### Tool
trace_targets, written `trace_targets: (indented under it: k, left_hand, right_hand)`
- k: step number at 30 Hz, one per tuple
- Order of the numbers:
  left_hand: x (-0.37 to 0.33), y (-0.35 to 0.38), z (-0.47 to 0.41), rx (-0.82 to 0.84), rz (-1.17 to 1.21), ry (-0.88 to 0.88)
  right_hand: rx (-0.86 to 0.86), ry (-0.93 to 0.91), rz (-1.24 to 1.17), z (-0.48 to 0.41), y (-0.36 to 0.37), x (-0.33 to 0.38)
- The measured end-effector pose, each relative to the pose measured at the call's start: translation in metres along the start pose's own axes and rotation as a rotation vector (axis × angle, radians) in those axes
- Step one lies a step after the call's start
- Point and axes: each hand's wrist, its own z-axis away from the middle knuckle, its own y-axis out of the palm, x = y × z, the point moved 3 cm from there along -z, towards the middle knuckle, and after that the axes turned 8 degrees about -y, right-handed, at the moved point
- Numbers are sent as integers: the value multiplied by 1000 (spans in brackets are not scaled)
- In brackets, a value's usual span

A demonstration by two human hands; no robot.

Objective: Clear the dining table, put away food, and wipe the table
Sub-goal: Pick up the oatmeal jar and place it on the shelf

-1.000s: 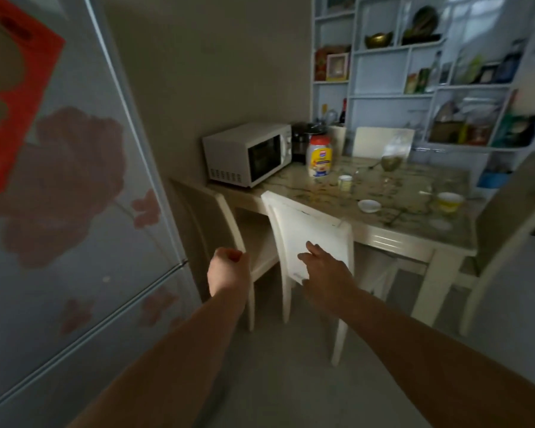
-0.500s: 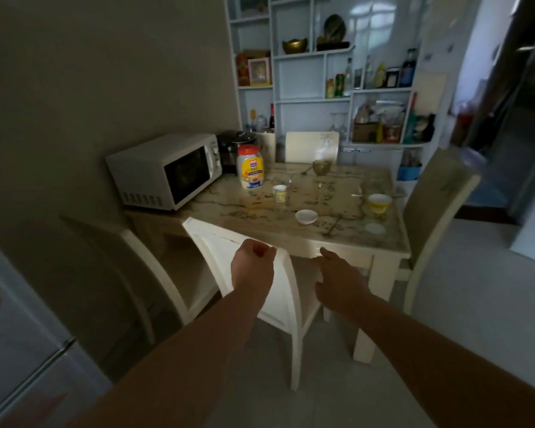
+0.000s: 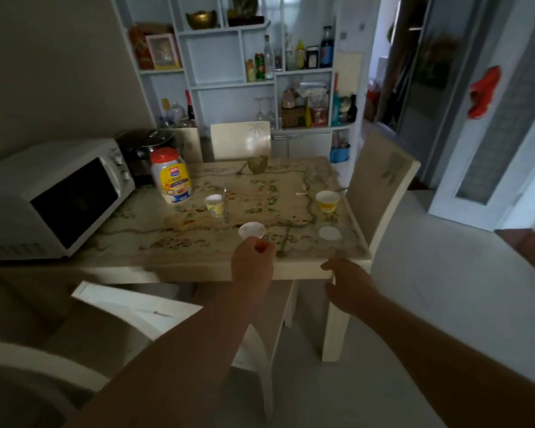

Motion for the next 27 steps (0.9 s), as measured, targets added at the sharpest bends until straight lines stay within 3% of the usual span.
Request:
trace_targets:
  k: [9,16,27]
  left_hand:
    - [-66,118,-54,75,25,47]
    - [-154,257,-92,29,14,105]
    - [-271,430,-162,41,85,81]
  right_hand:
    - [-61,74,-26,-76,-51,-86]
    - [-65,65,-80,-160,-131,-200]
    - [-95,-84,-9,-299,-250,-337]
